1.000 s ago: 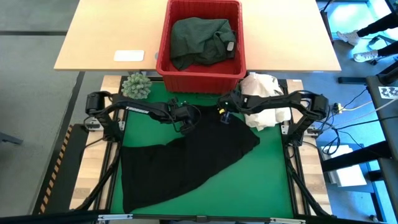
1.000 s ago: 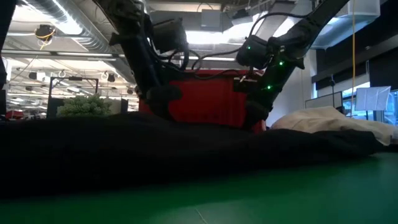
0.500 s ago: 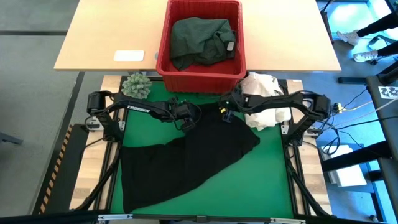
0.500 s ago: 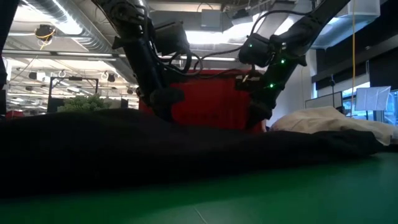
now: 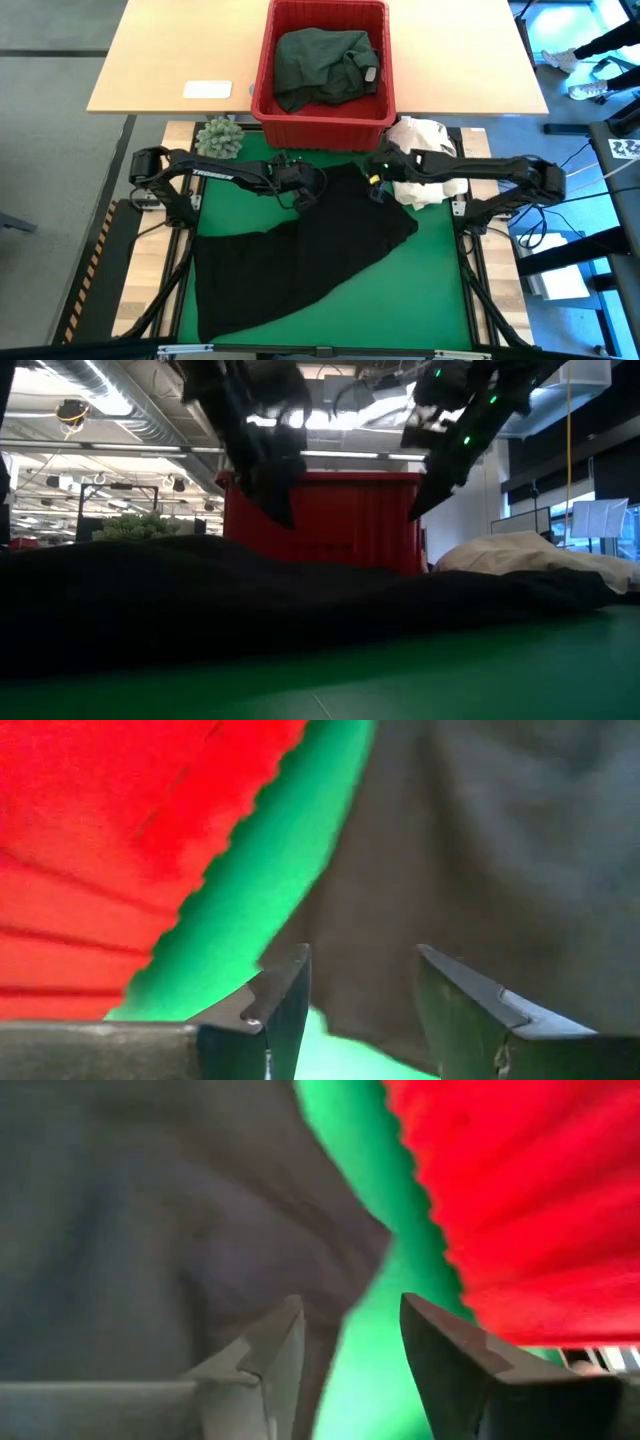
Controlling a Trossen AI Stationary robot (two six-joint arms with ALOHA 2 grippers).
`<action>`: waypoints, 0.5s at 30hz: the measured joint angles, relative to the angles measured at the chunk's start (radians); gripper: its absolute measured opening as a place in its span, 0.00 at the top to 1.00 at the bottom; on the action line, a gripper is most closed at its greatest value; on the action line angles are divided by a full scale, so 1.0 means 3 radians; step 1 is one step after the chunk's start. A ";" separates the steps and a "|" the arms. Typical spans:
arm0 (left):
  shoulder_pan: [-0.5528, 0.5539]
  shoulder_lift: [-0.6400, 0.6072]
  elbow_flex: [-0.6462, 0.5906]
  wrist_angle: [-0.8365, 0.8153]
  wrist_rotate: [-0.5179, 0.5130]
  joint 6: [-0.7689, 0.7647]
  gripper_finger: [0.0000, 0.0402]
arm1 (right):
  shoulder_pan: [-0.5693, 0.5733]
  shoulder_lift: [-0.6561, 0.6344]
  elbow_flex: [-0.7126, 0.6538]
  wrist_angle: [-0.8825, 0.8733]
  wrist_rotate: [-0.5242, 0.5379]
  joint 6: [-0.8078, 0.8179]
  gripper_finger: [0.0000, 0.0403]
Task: Fold laundry
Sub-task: Fold the black shirt
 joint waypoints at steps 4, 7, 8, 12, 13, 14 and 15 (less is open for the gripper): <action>-0.0269 -0.0116 0.0061 -0.0234 0.0360 -0.0018 0.58 | 0.0294 -0.0173 0.0001 -0.0377 -0.0277 0.0061 0.67; -0.0544 -0.0118 0.0058 -0.0676 0.0445 -0.0244 0.60 | 0.0567 -0.0200 0.0001 -0.0759 -0.0341 0.0249 0.76; -0.0641 -0.0117 0.0054 -0.0829 0.0446 -0.0376 0.61 | 0.0661 -0.0194 0.0000 -0.0874 -0.0341 0.0324 0.79; -0.1038 -0.0117 -0.0057 -0.1004 0.0395 -0.0882 0.64 | 0.1007 -0.0128 -0.0002 -0.1163 -0.0344 0.0573 0.96; -0.1135 -0.0117 -0.0095 -0.1011 0.0368 -0.0994 0.65 | 0.1074 -0.0116 -0.0003 -0.1194 -0.0345 0.0637 0.98; -0.1230 -0.0117 -0.0145 -0.0990 0.0345 -0.1097 0.65 | 0.1126 -0.0106 -0.0003 -0.1213 -0.0346 0.0721 0.98; -0.1312 -0.0119 -0.0202 -0.0954 0.0340 -0.1203 0.66 | 0.1180 -0.0105 -0.0003 -0.1235 -0.0344 0.0803 0.97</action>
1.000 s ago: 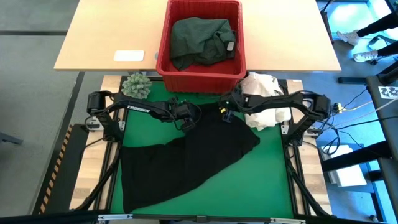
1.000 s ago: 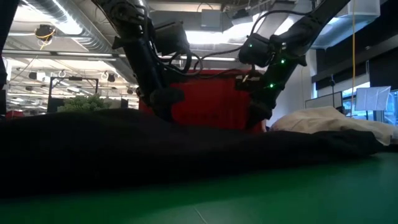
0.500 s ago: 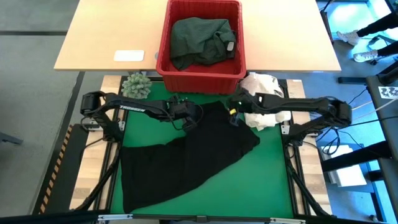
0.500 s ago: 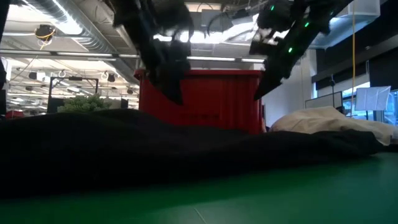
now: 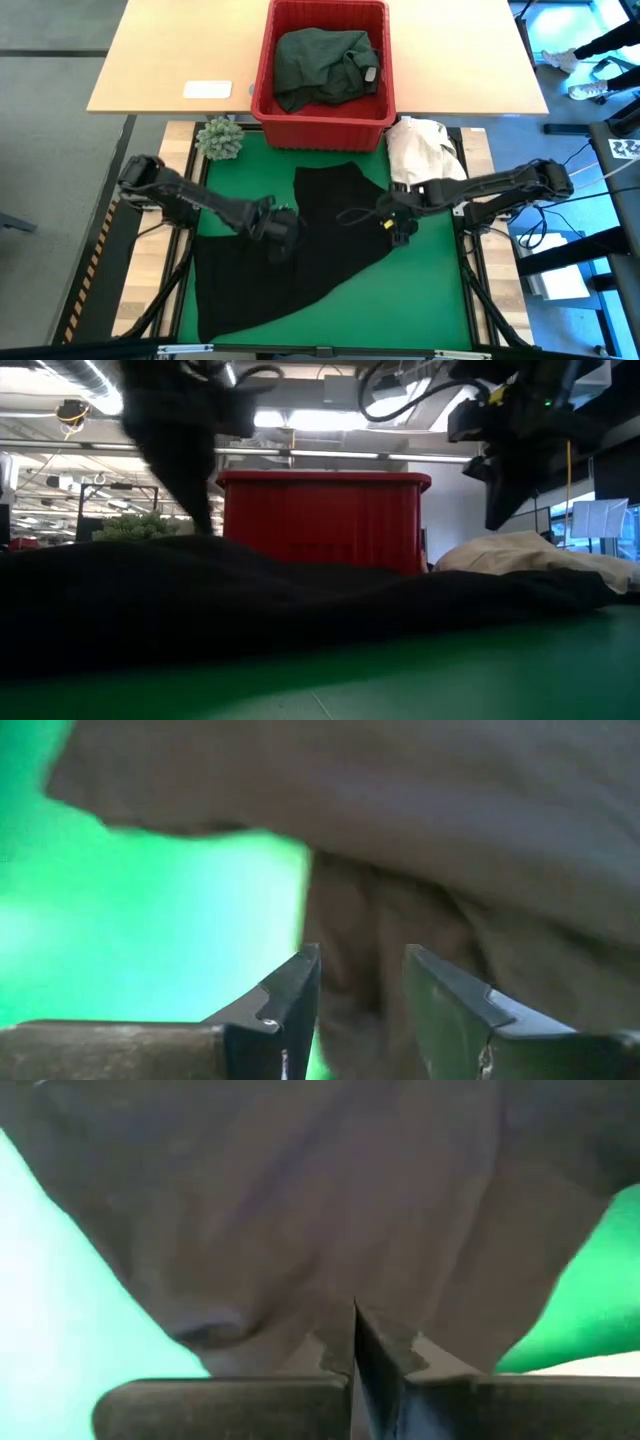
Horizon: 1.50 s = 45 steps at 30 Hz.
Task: Fold laundry
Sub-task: Fold the black shirt
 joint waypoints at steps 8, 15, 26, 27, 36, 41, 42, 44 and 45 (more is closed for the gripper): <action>-0.0424 0.0001 -0.0549 0.0490 -0.0062 -0.0664 0.67 | 0.0152 -0.0033 -0.0578 0.0361 -0.0311 0.0503 0.99; -0.0450 -0.0001 -0.0872 0.0363 -0.0056 -0.1377 0.68 | 0.0147 -0.0034 -0.1092 0.0639 -0.0555 0.0928 1.00; -0.0445 -0.0010 -0.0951 0.0144 0.0103 -0.1777 0.70 | 0.0283 -0.0038 -0.1137 0.0041 -0.1084 0.1247 1.00; -0.0442 -0.0010 -0.0952 0.0140 0.0140 -0.1774 0.70 | 0.0305 -0.0037 -0.1138 -0.0032 -0.1107 0.1287 1.00; -0.0444 -0.0021 -0.0842 0.0093 0.0495 -0.1394 0.70 | 0.0343 -0.0030 -0.1077 -0.0218 -0.0995 0.1303 1.00; -0.0451 -0.0017 -0.0498 -0.0077 0.0377 -0.0982 0.70 | 0.0343 -0.0021 -0.0855 -0.0254 -0.0901 0.1121 1.00; -0.0451 -0.0017 -0.0429 -0.0146 0.0328 -0.0926 0.70 | 0.0343 -0.0021 -0.0806 -0.0265 -0.0902 0.1093 1.00; -0.0448 -0.0018 -0.0329 -0.0305 0.0248 -0.0887 0.70 | 0.0343 -0.0024 -0.0719 -0.0290 -0.0904 0.1022 1.00; -0.0445 -0.0018 -0.0293 -0.0363 0.0233 -0.0887 0.70 | 0.0343 -0.0024 -0.0682 -0.0287 -0.0907 0.0987 1.00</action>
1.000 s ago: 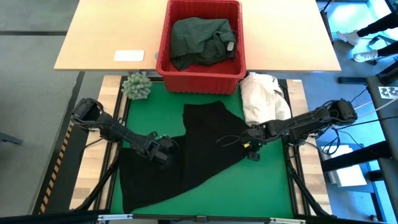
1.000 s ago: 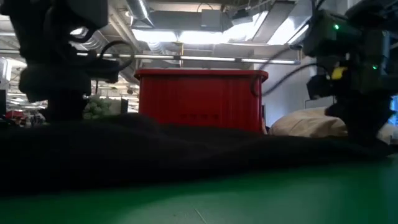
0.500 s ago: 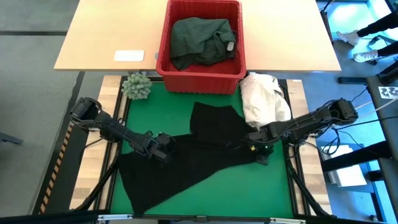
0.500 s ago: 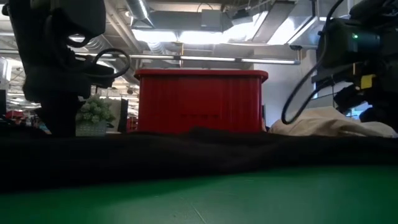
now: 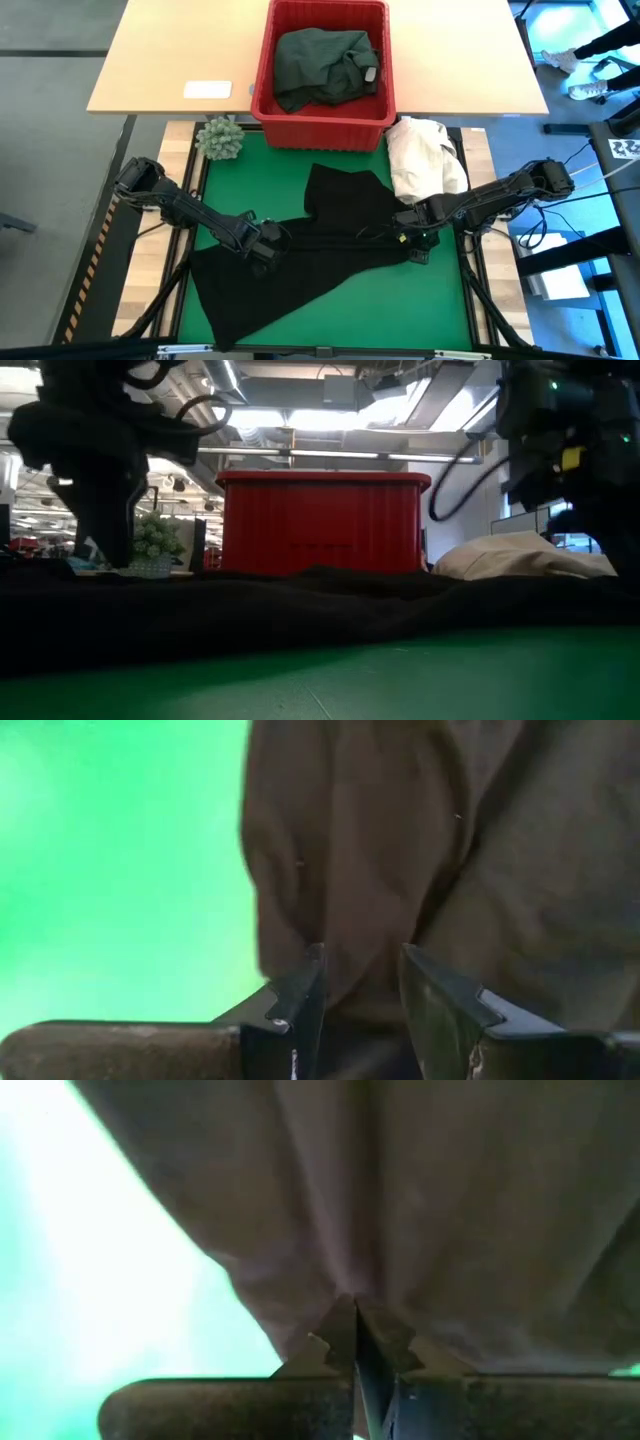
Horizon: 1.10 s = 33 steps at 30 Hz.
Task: Fold laundry
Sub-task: Fold the black shirt
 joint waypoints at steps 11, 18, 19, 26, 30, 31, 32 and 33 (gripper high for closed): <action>-0.0058 -0.0005 0.0067 -0.0056 0.0034 0.0084 0.70 | -0.0111 -0.0003 0.0198 0.0394 0.0529 -0.0291 1.00; -0.0178 -0.0008 0.0069 0.0432 0.0168 0.0243 0.70 | -0.0421 -0.0004 0.0200 0.0923 0.0784 -0.0561 1.00; -0.0203 -0.0008 0.0070 0.0545 0.0174 0.0295 0.70 | -0.0486 0.0004 0.0201 0.0988 0.0839 -0.0591 1.00; -0.0384 0.0009 0.0073 0.1021 0.0380 0.0425 0.70 | -0.0975 0.0239 0.0202 0.1434 0.0916 -0.0871 1.00; -0.0546 0.0049 0.0074 0.1082 0.0505 0.0403 0.70 | -0.1220 0.0481 0.0202 0.1778 0.0917 -0.1069 1.00; -0.0585 0.0058 0.0076 0.1101 0.0522 0.0356 0.70 | -0.1277 0.0540 0.0202 0.1881 0.0917 -0.1105 1.00; -0.0621 0.0067 0.0077 0.1124 0.0546 0.0331 0.70 | -0.1338 0.0600 0.0203 0.1984 0.0916 -0.1146 1.00; -0.0668 0.0075 0.0076 0.1119 0.0572 0.0318 0.70 | -0.1401 0.0658 0.0204 0.2067 0.0915 -0.1184 1.00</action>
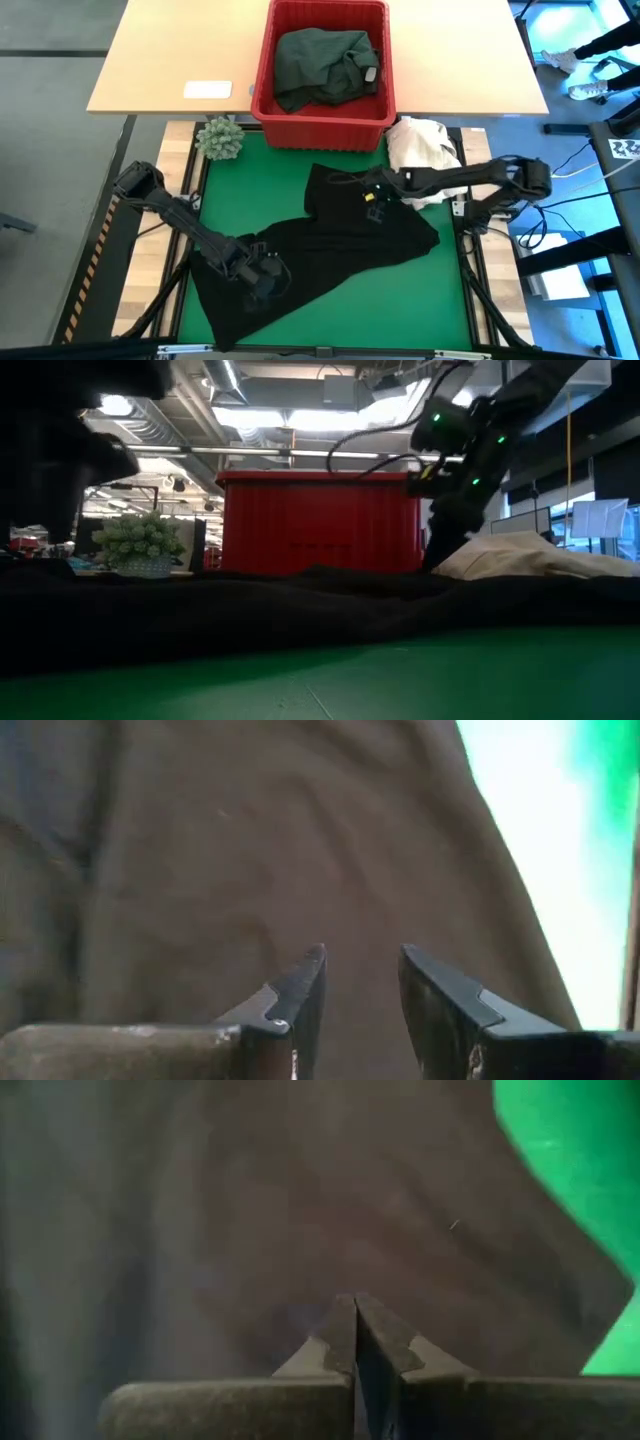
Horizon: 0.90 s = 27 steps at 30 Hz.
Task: Fold laundry
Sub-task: Fold the black shirt
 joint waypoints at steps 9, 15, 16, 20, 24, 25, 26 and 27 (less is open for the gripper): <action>-0.0309 0.0261 0.0000 0.0254 0.0104 -0.0219 0.70 | -0.0510 0.0442 0.0001 0.0430 -0.0058 -0.0085 1.00; -0.0400 0.0532 0.0014 0.0300 0.0695 -0.0615 0.70 | -0.0760 0.0655 0.0020 0.0668 -0.0177 -0.0078 1.00; -0.0420 0.0556 0.0020 0.0312 0.0792 -0.0674 0.70 | -0.0780 0.0662 0.0019 0.0691 -0.0179 -0.0077 1.00; -0.0512 0.0575 0.0013 0.0404 0.1031 -0.0839 0.70 | -0.0827 0.0645 0.0014 0.0742 -0.0175 -0.0071 1.00; -0.0569 0.0580 0.0084 0.0392 0.1023 -0.0833 0.70 | -0.0826 0.0640 0.0045 0.0691 -0.0151 -0.0065 1.00; -0.0573 0.0581 0.0105 0.0373 0.1002 -0.0794 0.70 | -0.0826 0.0640 0.0053 0.0682 -0.0152 -0.0064 1.00; -0.0573 0.0582 0.0132 0.0372 0.0978 -0.0768 0.70 | -0.0826 0.0640 0.0059 0.0675 -0.0163 -0.0064 1.00; -0.0573 0.0583 0.0158 0.0364 0.0949 -0.0743 0.70 | -0.0826 0.0642 0.0065 0.0667 -0.0189 -0.0064 1.00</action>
